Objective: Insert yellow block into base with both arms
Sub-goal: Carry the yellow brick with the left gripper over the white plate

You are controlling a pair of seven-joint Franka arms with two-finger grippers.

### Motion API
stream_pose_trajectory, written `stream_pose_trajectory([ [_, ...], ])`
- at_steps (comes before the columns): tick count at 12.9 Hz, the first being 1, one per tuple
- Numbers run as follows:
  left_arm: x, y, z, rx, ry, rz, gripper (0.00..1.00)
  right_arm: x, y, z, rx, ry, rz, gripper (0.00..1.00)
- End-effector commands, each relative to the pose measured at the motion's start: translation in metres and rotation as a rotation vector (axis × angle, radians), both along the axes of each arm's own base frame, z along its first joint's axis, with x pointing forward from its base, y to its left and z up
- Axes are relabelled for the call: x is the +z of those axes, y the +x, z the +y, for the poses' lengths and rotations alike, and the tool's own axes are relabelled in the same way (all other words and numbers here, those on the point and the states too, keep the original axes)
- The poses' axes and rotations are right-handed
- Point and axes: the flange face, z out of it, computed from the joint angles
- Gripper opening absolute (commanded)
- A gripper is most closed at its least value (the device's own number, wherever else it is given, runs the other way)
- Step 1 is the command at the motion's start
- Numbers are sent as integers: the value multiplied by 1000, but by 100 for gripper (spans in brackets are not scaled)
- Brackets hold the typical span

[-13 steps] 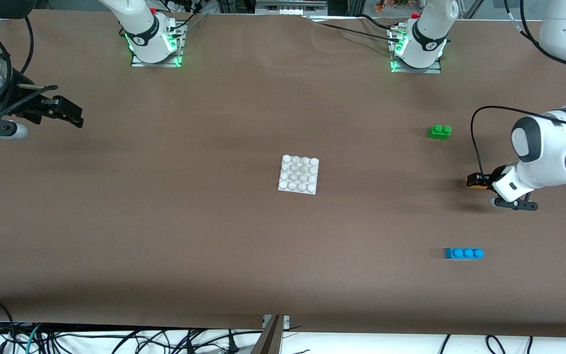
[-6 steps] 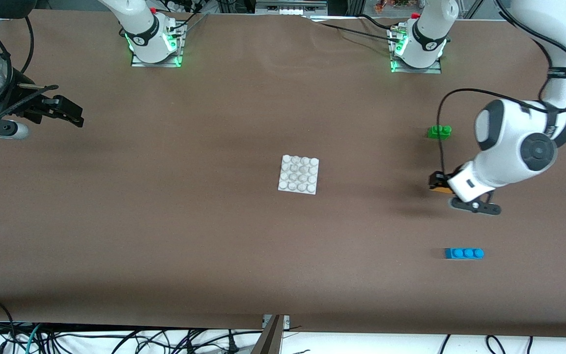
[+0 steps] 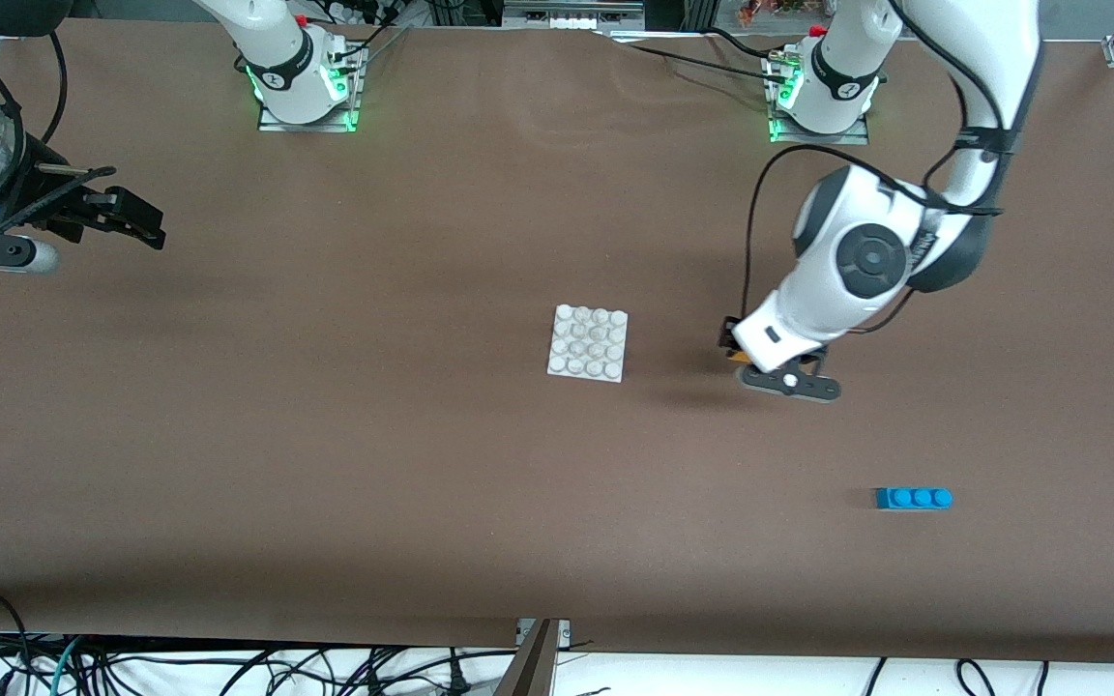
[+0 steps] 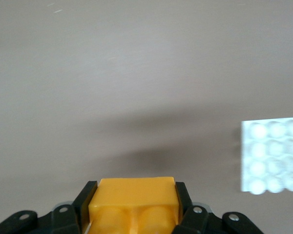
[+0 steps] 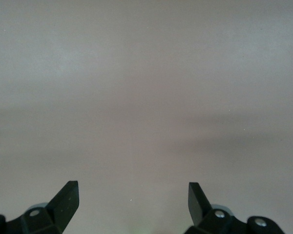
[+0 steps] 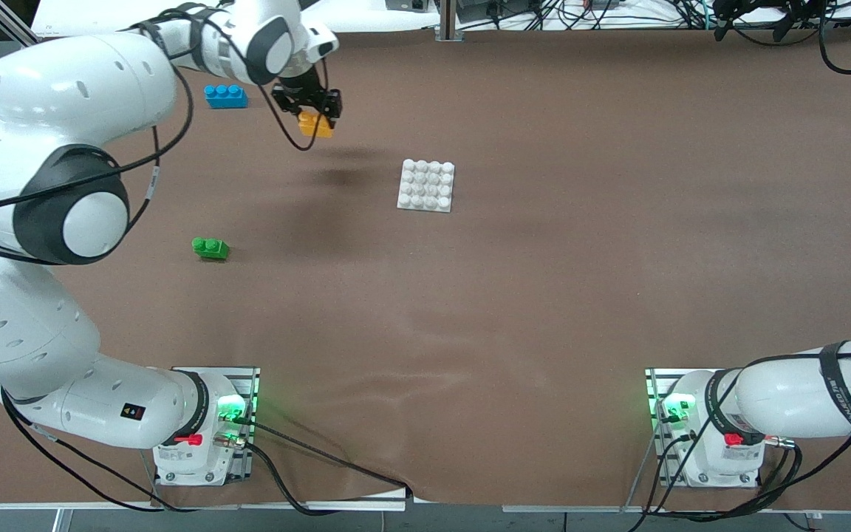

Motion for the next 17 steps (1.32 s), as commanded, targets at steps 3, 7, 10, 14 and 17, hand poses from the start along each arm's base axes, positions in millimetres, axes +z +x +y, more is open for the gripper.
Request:
stream_pose_trajectory([
  [3, -32, -6, -77, -4, 14, 12, 27, 7, -1, 1, 0, 5, 3, 99],
  [7, -67, -15, -132, -55, -10, -10, 27, 7, -1, 0, -1, 5, 3, 99],
  [10, -74, -25, -163, -15, -7, -15, 27, 7, -1, 0, -1, 5, 3, 99],
  [14, -87, -44, -191, 23, -4, -14, 27, 7, -1, 0, -1, 5, 4, 99],
  [17, -92, -53, -202, 32, -1, -9, 27, 7, -1, 0, -1, 5, 3, 99],
])
